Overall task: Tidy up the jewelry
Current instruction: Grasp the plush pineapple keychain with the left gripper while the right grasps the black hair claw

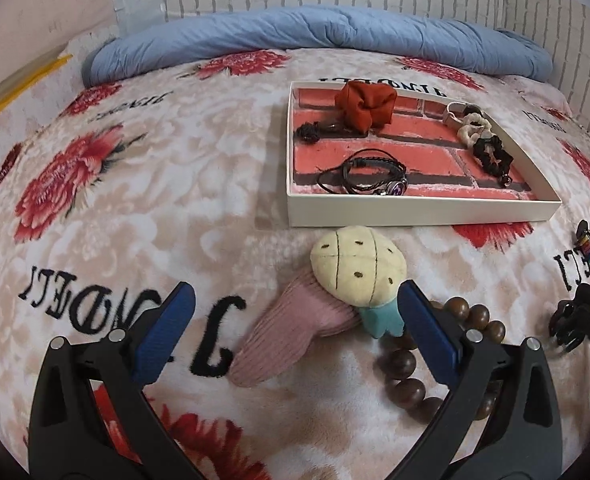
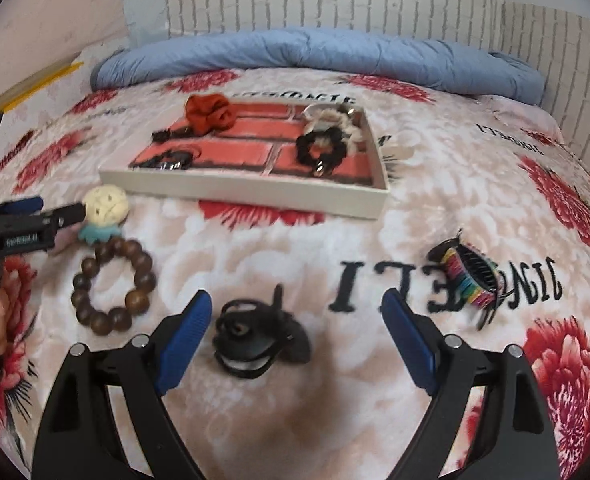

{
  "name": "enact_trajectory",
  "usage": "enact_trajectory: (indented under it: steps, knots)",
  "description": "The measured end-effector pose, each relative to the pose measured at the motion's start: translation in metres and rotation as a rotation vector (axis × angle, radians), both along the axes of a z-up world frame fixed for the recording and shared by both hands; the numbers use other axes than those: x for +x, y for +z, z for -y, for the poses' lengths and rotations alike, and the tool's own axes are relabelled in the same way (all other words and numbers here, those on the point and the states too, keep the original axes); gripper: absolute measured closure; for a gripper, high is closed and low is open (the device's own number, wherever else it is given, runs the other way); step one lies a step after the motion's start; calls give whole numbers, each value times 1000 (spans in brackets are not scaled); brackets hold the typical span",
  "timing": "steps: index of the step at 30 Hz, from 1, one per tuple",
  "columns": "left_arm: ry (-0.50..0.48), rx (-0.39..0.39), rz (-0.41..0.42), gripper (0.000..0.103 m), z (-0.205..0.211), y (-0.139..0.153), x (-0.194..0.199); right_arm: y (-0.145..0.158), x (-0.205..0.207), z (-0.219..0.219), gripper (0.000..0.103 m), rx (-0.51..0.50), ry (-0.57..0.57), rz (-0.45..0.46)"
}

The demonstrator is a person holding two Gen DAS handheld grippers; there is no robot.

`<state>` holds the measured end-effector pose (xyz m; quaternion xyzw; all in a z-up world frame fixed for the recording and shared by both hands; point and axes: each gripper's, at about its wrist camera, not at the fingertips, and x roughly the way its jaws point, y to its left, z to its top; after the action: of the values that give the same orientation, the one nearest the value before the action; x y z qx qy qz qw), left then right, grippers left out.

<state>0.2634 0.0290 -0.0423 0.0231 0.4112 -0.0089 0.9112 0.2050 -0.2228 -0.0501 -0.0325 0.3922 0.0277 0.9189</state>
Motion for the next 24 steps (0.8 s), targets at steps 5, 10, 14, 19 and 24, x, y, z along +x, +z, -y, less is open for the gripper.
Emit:
enact_trajectory:
  steps: [5,10,14,19,24]
  knots:
    - [-21,-13,10,5,6,2,3,-7,2,-2,18,-15,-3,-22]
    - [-31,9,-2,5,15,-3,15,-13,4,-4,18,-22,-3,-38]
    - [-39,12,-6,5,18,-7,23,-16,6,-6,18,-26,9,-52]
    - [-51,33,-25,7,22,-16,28,-20,8,-7,20,-28,10,-66]
    - [-79,-20,-43,20,19,-19,30,-20,7,-9,34,-28,24,-66]
